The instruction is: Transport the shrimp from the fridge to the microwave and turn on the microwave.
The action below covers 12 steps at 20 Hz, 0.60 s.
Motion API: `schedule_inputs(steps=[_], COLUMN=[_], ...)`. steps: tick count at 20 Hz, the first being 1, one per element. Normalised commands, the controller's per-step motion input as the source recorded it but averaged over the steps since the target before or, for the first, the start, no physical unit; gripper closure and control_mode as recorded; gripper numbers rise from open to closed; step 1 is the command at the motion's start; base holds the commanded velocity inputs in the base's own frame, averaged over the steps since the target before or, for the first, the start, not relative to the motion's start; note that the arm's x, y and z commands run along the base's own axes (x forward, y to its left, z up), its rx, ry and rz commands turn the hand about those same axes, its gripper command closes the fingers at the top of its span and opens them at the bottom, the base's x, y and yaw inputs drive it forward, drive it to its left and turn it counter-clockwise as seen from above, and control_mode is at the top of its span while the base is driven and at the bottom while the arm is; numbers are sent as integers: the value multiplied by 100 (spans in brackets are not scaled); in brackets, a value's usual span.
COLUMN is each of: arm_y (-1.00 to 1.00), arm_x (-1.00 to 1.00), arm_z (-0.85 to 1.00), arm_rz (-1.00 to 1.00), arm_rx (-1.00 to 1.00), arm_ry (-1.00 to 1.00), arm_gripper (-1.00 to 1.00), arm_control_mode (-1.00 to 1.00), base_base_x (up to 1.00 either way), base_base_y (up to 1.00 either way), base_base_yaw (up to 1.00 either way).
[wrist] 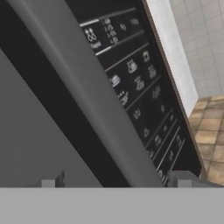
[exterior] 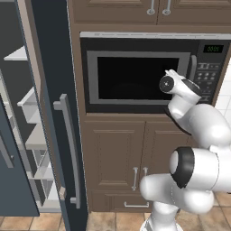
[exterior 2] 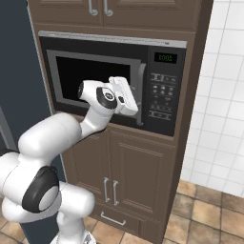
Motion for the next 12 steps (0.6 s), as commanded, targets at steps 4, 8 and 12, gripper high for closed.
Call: schedule_inputs(steps=[4,8,12], arm_y=[1,8,13], arm_x=[-8,-6,-10], arm_z=[0,0,0], arm_rz=[0,0,0], arm_rx=[0,0,0], arm_ry=[3,3,0], arm_gripper=[-100,-100,-100], arm_control_mode=[-100,-100,-100], base_base_x=[0,0,0], base_base_y=[0,0,0], base_base_yaw=[0,0,0])
